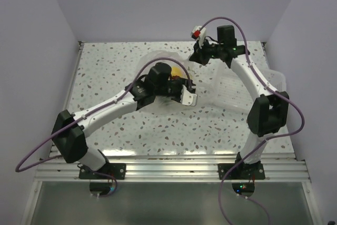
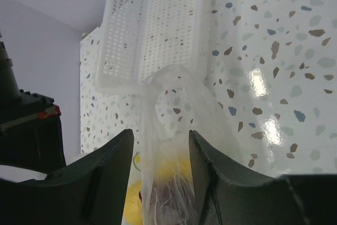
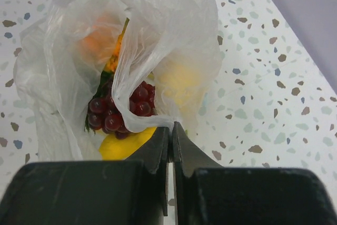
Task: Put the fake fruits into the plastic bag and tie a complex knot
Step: Adjust the plastic bag at the center of the board.
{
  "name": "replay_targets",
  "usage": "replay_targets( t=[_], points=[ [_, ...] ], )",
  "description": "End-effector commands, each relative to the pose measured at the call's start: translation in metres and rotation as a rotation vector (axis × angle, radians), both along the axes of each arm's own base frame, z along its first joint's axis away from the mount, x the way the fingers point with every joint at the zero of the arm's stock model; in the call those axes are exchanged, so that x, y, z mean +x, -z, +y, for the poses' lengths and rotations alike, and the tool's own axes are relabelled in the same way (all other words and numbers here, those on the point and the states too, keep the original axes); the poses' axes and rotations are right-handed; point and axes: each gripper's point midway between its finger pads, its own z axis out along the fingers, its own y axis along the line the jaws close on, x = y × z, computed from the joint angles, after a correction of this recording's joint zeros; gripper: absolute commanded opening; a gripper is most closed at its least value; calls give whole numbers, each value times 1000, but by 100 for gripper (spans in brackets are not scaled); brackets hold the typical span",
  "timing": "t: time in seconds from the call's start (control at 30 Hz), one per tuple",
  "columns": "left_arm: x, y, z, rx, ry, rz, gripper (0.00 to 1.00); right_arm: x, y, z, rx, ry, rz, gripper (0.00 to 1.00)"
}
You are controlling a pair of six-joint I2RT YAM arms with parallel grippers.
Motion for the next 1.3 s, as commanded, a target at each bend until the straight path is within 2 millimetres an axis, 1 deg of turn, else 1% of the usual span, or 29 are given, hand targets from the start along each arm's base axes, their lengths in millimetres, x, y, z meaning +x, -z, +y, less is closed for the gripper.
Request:
replay_targets(
  t=[0.0, 0.03, 0.07, 0.13, 0.17, 0.23, 0.27, 0.3, 0.33, 0.4, 0.43, 0.5, 0.53, 0.67, 0.8, 0.87, 1.0, 1.03, 1.1, 1.13, 1.17, 1.2, 1.23, 1.27],
  points=[
    [15, 5, -20, 32, -30, -251, 51, 0, 4, -1, 31, 27, 91, 0],
    [10, 5, -31, 23, -15, -285, 50, -1, 7, -1, 33, 31, 112, 0],
    [13, 1, -36, 14, -15, -336, 50, 0, 6, -1, 40, 34, 119, 0],
    [15, 7, -48, 11, -19, -364, 47, 0, 9, -1, 44, 38, 134, 0],
    [13, 9, -54, 12, -8, -379, 47, 0, 9, -1, 49, 42, 140, 0],
    [20, 8, -65, 4, -41, -412, 46, 0, 12, 0, 54, 43, 154, 0],
    [22, 14, -68, 13, -47, -414, 46, 1, 11, 0, 55, 43, 154, 0],
    [24, 10, -73, 4, -54, -423, 47, 1, 11, -1, 56, 45, 153, 0],
    [27, 15, -79, 5, -58, -425, 47, 1, 12, 0, 57, 47, 157, 0],
    [35, 15, -83, 7, -87, -437, 50, 3, 12, -1, 58, 51, 154, 0],
    [37, 24, -87, 21, -84, -433, 51, 3, 13, -1, 56, 51, 159, 0],
    [42, 26, -89, 34, -90, -448, 53, 3, 12, -1, 58, 51, 156, 0],
    [44, 34, -91, 48, -88, -447, 54, 4, 12, -1, 59, 50, 156, 0],
    [54, 47, -93, 63, -123, -454, 59, 5, 11, -2, 61, 52, 155, 0],
    [63, 49, -93, 37, -169, -480, 60, 2, 14, -1, 65, 49, 168, 0],
    [67, 44, -96, 18, -188, -494, 60, 3, 15, -1, 65, 50, 168, 0],
    [69, 42, -103, -14, -187, -505, 60, 3, 19, -1, 71, 55, 183, 0],
    [71, 47, -106, -12, -186, -500, 59, 3, 19, -1, 74, 60, 185, 0],
    [72, 42, -111, -31, -192, -474, 52, 3, 20, -2, 81, 65, 195, 0],
    [72, 37, -111, -43, -196, -464, 47, 4, 19, -3, 85, 69, 195, 0],
    [68, 31, -111, -66, -187, -438, 36, 4, 17, -5, 89, 74, 196, 0],
    [64, 23, -110, -85, -183, -426, 31, 6, 15, -8, 94, 82, 195, 0],
    [60, 0, -104, -127, -195, -422, 24, 6, 10, -10, 104, 89, 195, 0],
    [59, -11, -99, -155, -216, -379, 11, 8, 4, -12, 113, 92, 186, 0]
  ],
)
